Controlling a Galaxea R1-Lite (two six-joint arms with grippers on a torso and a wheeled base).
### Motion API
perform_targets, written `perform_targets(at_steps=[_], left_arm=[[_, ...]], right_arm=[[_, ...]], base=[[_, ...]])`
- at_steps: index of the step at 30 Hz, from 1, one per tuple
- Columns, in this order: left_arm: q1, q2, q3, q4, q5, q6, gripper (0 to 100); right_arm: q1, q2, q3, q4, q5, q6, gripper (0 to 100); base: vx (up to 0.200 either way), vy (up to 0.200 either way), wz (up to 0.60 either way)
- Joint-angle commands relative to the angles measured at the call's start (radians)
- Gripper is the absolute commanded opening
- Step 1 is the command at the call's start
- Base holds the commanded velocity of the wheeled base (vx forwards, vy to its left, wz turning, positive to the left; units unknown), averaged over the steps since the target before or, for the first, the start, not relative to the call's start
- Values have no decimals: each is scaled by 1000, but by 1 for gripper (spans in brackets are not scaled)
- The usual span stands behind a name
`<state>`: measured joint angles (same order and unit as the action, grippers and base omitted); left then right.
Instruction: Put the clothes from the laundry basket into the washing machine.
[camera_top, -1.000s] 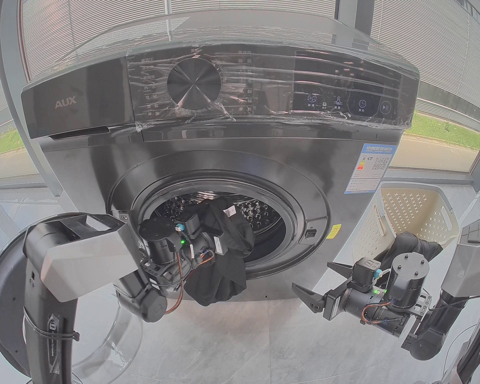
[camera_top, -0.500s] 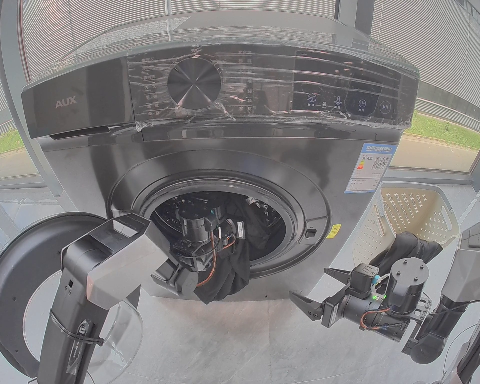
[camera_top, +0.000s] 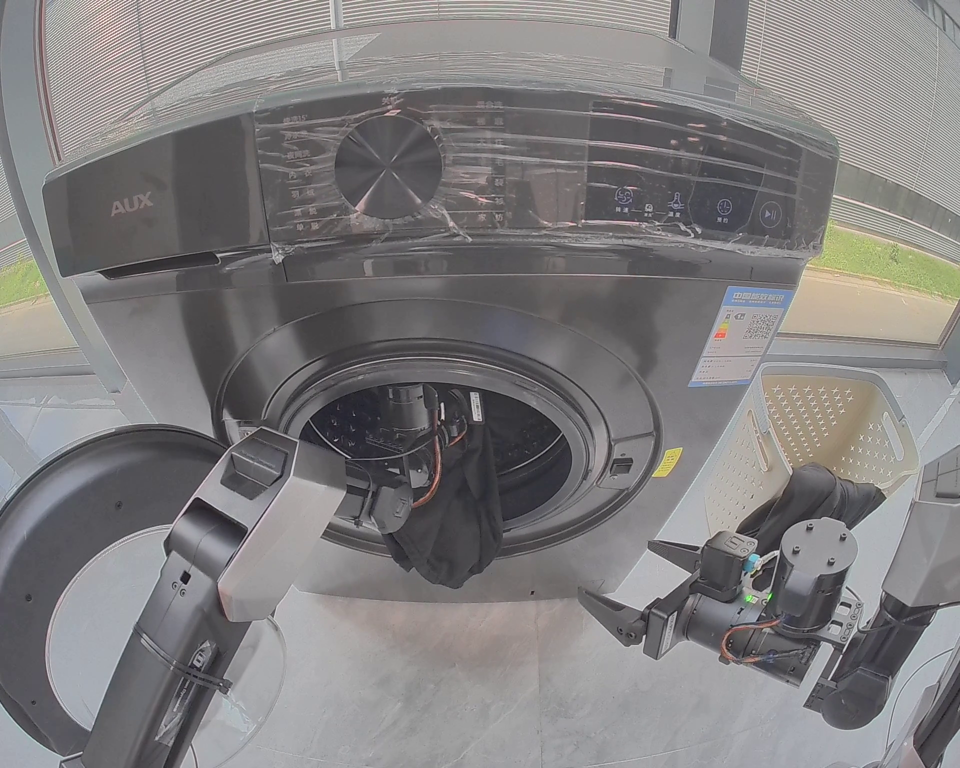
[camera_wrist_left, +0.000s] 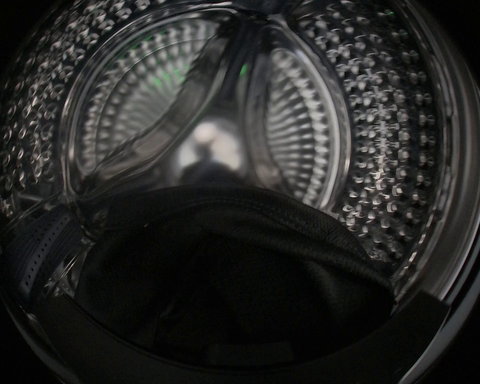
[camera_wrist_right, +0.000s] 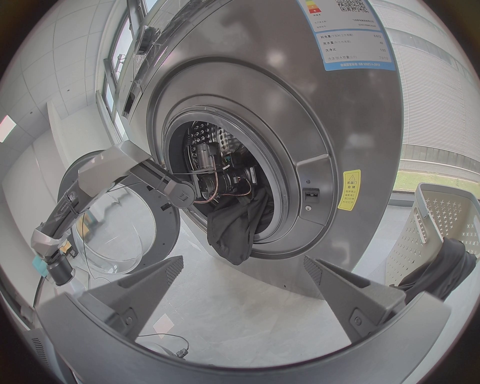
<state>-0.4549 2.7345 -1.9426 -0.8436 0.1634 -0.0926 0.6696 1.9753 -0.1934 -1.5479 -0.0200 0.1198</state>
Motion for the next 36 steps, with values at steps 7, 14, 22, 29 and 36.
perform_targets(at_steps=[7, 14, 22, 29, 36], left_arm=[[22, 31, -36, 21, 18, -24, 100], [-5, -170, 214, 72, 1, -47, 100], [-22, -383, 481, 285, -116, -29, 100], [-24, -398, 611, 322, -139, 24, 100], [-21, -340, 613, 313, -137, 31, 100]], right_arm=[[-1, 4, 2, -1, 0, 1, 100], [-1, 4, 2, -1, 0, 1, 100], [-1, 4, 2, -1, 0, 1, 100], [1, 5, 2, 0, 0, 1, 100], [1, 5, 3, 0, 0, 1, 100]], base=[[0, 0, 0], [0, 0, 0], [0, 0, 0], [0, 0, 0], [0, 0, 0]])
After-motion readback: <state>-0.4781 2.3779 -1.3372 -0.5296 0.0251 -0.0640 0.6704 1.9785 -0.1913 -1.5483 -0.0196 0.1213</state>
